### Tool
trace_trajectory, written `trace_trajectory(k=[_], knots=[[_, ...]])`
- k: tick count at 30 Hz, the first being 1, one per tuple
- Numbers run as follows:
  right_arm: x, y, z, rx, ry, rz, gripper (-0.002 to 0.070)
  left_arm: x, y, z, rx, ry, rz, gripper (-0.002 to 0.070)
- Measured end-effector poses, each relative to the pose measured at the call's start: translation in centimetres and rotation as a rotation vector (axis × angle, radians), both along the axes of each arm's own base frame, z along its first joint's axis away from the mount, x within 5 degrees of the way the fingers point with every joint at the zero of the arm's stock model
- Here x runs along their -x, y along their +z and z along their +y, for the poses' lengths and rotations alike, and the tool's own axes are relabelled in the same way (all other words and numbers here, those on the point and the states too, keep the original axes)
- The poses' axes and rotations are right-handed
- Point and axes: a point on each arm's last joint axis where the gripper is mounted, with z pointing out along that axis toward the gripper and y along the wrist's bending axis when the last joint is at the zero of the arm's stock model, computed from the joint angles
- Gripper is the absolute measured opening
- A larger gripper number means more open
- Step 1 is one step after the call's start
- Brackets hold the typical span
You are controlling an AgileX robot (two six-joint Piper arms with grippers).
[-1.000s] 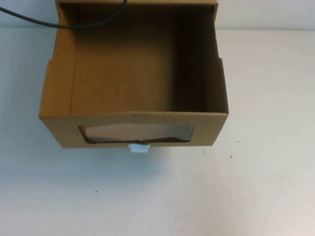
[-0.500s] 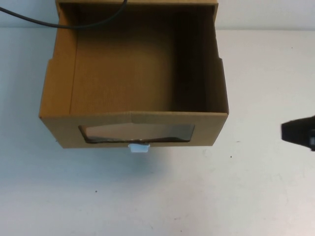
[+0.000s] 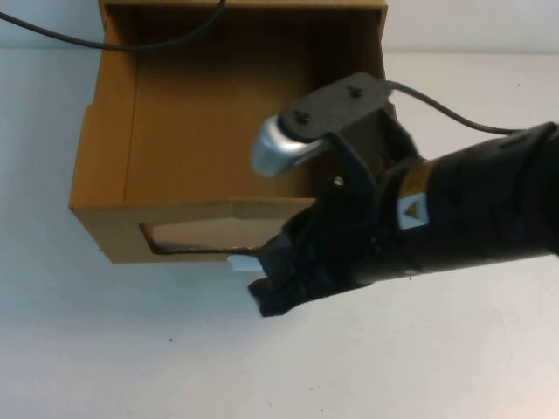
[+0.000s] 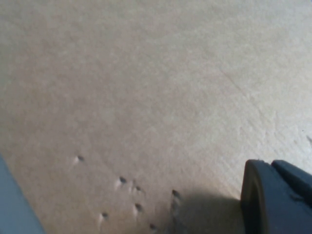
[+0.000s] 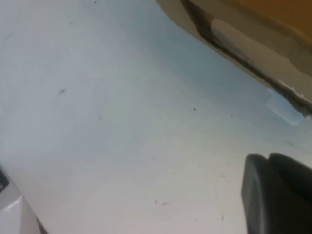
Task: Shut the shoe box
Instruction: Close the shoe box with your right arm
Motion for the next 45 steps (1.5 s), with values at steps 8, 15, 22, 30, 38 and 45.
trace_trajectory(k=[8,15,22,30,38,45], knots=[[-2.0,-0.6,3.6,0.063,0.008,-0.046,-0.0011,0.0,0.0,0.0,0.001,0.001,-0.001,-0.0005],[-3.6,-0.7,5.7,0.066,0.006,-0.054,-0.0011,0.0,0.0,0.0,0.001,0.001,-0.001,-0.0005],[-5.2,-1.0,7.6,0.073,0.008,-0.067,-0.0011,0.0,0.0,0.0,0.001,0.001,-0.001,-0.0005],[-6.5,-0.5,9.1,0.063,0.006,-0.107,-0.0011,0.0,0.0,0.0,0.001,0.001,-0.001,-0.0005],[-8.7,0.2,8.9,0.038,-0.043,-0.127,-0.0011,0.0,0.0,0.0,0.001,0.001,-0.001,-0.0005],[-11.2,0.2,8.2,0.017,-0.100,-0.147,-0.0011,0.0,0.0,0.0,0.001,0.001,-0.001,-0.0005]])
